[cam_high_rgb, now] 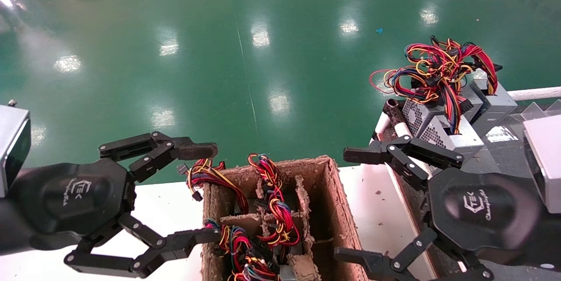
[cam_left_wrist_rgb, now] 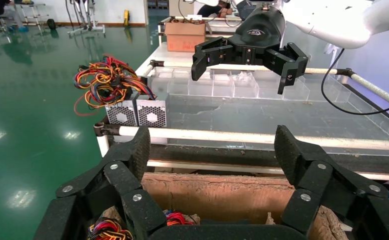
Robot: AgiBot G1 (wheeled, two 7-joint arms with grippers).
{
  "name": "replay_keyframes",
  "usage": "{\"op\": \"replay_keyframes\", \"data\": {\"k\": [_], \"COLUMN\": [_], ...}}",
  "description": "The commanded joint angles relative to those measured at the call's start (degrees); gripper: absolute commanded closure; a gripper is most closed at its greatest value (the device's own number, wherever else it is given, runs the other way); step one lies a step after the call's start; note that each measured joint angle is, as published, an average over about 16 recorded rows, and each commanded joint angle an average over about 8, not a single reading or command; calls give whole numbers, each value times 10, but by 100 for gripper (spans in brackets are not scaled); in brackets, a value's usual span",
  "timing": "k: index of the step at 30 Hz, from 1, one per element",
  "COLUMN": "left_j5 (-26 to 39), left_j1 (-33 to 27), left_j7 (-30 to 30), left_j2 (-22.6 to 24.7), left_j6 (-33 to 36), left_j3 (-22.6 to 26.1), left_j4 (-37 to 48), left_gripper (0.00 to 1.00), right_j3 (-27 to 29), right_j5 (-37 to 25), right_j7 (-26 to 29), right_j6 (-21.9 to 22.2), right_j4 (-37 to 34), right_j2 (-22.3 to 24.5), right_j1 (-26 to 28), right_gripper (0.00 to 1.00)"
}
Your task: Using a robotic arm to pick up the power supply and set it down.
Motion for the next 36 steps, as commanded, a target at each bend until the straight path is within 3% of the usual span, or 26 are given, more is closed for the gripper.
{"op": "replay_keyframes", "data": {"k": [1, 22, 36], "left_j5": [0, 0, 0], "left_j1": [0, 0, 0], "left_j7": [0, 0, 0], "left_j2": [0, 0, 0], "left_j6": [0, 0, 0], "left_j3": [0, 0, 0], "left_j4": [0, 0, 0], "left_gripper": [100, 100, 100], "right_j3": [0, -4, -85], "right_j5": [0, -8, -134], "right_j7": [0, 1, 49], "right_j6": [0, 2, 14], "right_j4": [0, 2, 31], "right_j2": [0, -1, -43], "right_j1": [0, -1, 17], "right_gripper": [0, 0, 0]}}
